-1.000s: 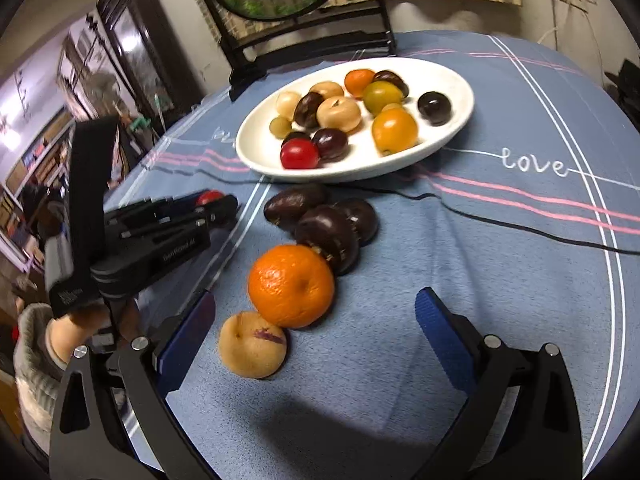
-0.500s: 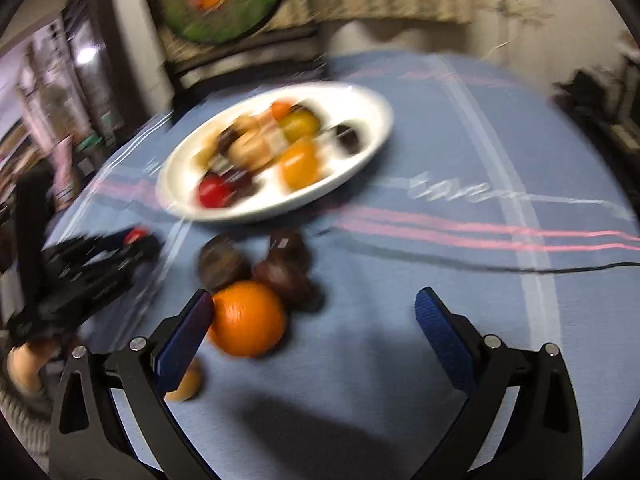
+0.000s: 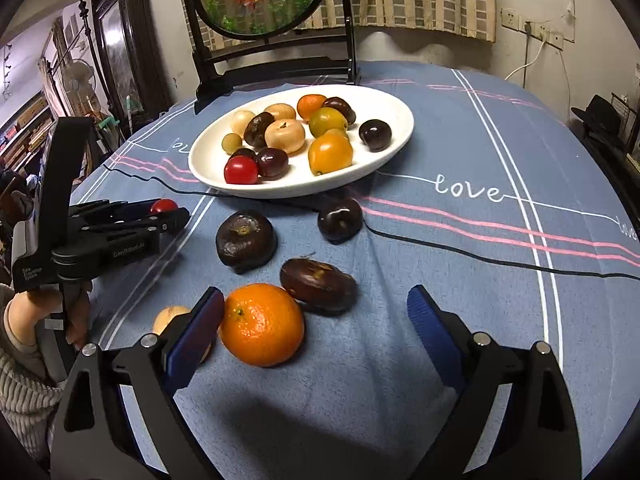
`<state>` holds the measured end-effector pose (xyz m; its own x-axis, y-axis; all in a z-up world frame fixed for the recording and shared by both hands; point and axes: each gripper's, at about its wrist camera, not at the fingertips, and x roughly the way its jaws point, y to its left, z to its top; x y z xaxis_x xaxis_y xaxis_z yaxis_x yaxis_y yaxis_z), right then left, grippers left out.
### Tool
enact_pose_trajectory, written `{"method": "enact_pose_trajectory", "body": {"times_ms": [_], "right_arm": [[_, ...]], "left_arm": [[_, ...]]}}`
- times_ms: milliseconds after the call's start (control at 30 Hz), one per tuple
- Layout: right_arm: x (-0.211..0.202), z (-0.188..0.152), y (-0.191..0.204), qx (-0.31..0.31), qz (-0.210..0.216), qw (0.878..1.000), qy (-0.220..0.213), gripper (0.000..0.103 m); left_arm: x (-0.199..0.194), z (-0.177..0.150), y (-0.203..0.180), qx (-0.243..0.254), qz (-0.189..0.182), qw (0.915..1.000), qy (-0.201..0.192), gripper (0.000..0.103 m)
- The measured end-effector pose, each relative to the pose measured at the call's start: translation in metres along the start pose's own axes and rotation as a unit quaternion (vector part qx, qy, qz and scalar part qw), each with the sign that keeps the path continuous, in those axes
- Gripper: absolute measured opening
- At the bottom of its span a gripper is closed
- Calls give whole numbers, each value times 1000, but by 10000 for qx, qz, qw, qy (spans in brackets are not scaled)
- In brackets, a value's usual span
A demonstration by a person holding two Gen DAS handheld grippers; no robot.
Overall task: Organize fruits
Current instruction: 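Hold the tomato in the left gripper while the right gripper grasps a dark plum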
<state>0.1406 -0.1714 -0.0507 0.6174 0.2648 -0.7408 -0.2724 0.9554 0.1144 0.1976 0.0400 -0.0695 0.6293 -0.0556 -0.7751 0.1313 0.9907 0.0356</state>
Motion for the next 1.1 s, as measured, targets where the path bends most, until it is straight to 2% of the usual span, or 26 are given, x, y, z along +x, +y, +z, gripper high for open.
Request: {"method": "enact_pose_trajectory", "body": {"times_ms": [100, 200, 267, 400, 500, 633, 733, 767, 800, 900, 1033, 1100], "right_arm": [[-2, -1, 0, 10, 36, 10000, -36, 88], [-5, 0, -2, 33, 76, 9999, -119, 87], [-4, 4, -18, 503, 461, 9976, -113, 84], [14, 4, -36, 1113, 1049, 9878, 289, 62], [18, 5, -38, 1218, 1270, 9837, 368, 61], [27, 3, -46, 1638, 1628, 9716, 518, 59], [27, 3, -46, 1696, 1663, 9701, 494, 50], [29, 2, -46, 1772, 1869, 9648, 538, 44], [28, 1, -47, 1809, 1908, 9632, 553, 44], [23, 2, -43, 1666, 1760, 9691, 464, 44], [22, 5, -43, 1658, 1633, 9718, 388, 44], [20, 5, -44, 1669, 1622, 9719, 341, 44]], "left_arm": [[0, 0, 0, -16, -9, 10000, 9, 43], [0, 0, 0, -17, 14, 10000, 14, 46], [1, 0, 0, 2, 34, 10000, 15, 51], [1, 0, -1, 10, 38, 10000, 21, 52], [1, 0, 0, -5, 27, 10000, 28, 53], [2, 0, 1, -28, -10, 10000, 46, 53], [2, 0, 2, -45, -33, 10000, 52, 53], [2, 0, 2, -51, -40, 10000, 52, 53], [2, 0, 2, -60, -53, 10000, 51, 53], [2, 0, 6, -152, -198, 9997, 37, 50], [2, 0, 7, -220, -445, 9988, -12, 31], [2, 0, 7, -231, -496, 9985, -19, 31]]}}
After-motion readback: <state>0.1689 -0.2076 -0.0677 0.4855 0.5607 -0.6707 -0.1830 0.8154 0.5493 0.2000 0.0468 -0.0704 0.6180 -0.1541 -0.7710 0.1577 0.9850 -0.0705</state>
